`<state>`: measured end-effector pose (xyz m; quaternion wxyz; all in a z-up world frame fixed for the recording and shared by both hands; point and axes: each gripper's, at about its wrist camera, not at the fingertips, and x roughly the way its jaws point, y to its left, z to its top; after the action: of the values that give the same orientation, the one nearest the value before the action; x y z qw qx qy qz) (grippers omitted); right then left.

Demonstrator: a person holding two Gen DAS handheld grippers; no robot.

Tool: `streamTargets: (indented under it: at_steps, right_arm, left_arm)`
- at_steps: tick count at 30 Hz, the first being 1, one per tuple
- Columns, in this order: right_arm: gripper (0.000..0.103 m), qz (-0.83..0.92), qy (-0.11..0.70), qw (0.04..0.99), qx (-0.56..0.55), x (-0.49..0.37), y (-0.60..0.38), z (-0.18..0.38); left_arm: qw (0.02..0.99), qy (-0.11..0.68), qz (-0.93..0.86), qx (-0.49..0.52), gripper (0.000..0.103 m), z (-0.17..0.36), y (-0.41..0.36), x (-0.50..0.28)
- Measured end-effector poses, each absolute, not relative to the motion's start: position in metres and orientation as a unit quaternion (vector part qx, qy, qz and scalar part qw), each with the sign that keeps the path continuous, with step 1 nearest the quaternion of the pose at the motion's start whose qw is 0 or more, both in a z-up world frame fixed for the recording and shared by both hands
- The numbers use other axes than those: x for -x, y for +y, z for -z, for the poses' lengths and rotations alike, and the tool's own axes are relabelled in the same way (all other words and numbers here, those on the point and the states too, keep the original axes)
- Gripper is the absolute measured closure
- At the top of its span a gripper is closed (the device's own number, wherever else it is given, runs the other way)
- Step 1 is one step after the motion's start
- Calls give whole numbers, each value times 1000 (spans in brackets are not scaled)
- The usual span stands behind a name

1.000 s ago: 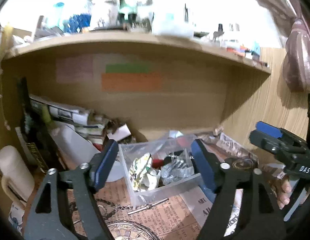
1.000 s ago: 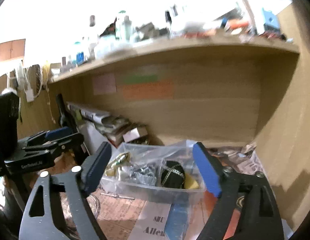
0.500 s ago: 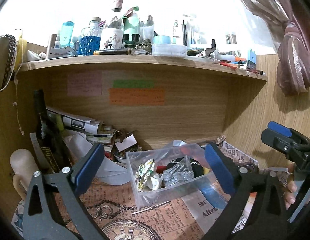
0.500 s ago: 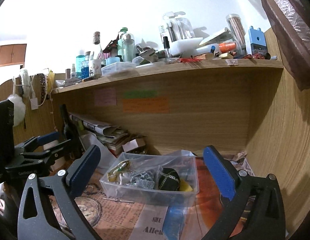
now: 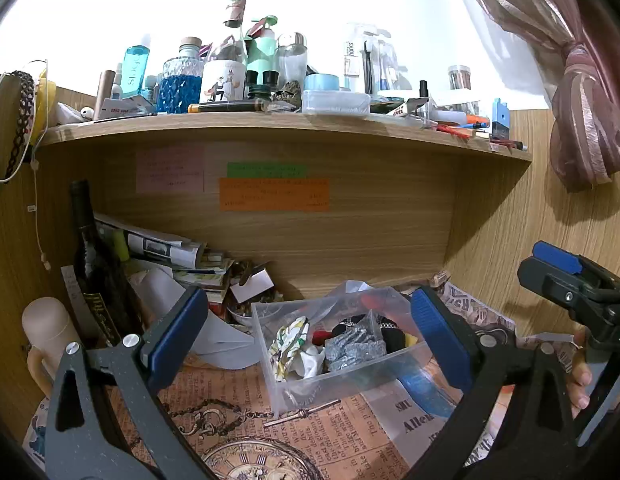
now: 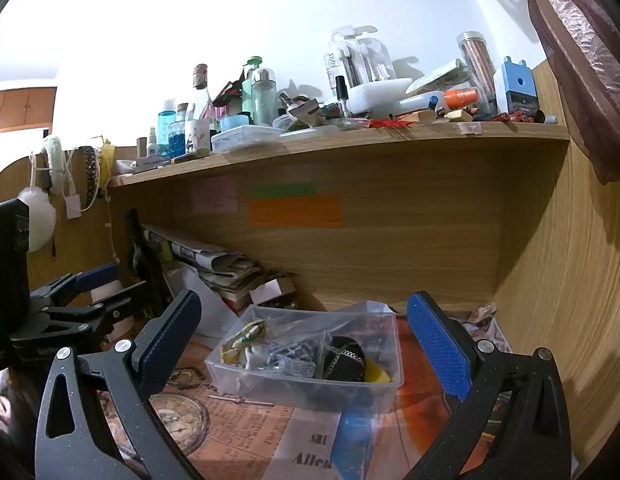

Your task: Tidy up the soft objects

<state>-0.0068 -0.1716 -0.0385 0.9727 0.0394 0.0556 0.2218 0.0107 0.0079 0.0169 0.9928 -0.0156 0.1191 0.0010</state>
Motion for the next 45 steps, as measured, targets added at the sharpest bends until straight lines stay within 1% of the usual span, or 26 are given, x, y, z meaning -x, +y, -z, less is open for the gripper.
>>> streamTargets:
  at_steps: [45]
  right_arm:
    - [0,-224,56,972,-36,8,-167,38]
  left_arm:
    - [993,117,7,12,0,-15,8,-8]
